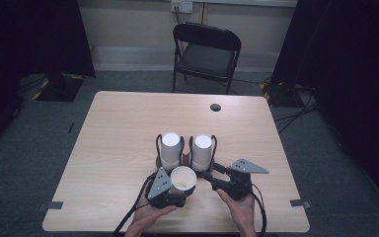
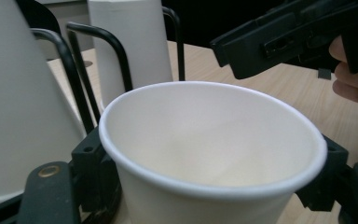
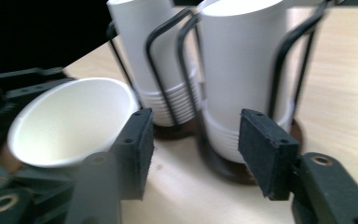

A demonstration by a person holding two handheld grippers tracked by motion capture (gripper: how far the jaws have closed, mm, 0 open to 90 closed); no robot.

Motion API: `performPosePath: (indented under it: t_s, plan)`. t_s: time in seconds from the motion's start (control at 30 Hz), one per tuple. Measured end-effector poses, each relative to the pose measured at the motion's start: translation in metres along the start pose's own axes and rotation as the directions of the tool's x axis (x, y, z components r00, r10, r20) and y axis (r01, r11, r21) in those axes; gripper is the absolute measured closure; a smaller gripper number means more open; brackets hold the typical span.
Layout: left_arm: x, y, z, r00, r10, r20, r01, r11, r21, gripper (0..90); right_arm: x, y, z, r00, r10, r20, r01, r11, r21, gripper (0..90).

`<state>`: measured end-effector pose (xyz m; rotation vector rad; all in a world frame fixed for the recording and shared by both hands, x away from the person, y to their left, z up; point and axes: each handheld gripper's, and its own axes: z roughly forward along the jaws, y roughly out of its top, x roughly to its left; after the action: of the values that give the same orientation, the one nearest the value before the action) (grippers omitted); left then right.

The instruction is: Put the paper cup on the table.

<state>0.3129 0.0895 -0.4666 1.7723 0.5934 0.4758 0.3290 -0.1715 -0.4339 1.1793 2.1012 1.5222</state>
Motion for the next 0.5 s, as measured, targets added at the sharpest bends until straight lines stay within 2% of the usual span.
performPosePath:
  t_s: [0.07,0.17,0.23,0.3,0.5]
  plan:
    - [0.002,0.0,-0.003,1.0,-0.002,-0.004,0.002,1.0,-0.009,23.1,-0.003,-0.003,-0.003,0.9999,0.009,0.006,-0.009,1.0,-0.025,43.2]
    - [0.005,0.0,-0.008,0.9999,-0.014,-0.009,0.014,0.9998,-0.017,23.1,-0.006,-0.007,-0.006,0.9992,0.01,0.039,-0.008,0.999,-0.052,39.8]
    - [0.007,0.0,-0.012,0.9997,-0.021,-0.011,0.021,0.9996,-0.021,23.1,-0.008,-0.01,-0.008,0.9981,-0.002,0.061,0.007,0.997,-0.074,37.5]
    - [0.008,-0.001,-0.016,0.9997,-0.022,-0.014,0.021,0.9995,-0.023,23.1,-0.01,-0.014,-0.011,0.995,-0.007,0.099,0.018,0.994,-0.11,33.4]
    - [0.015,-0.002,-0.026,0.9982,-0.048,-0.036,0.047,0.9981,-0.039,23.0,-0.016,-0.021,-0.016,0.9882,0.0,0.153,0.025,0.987,-0.158,29.8]
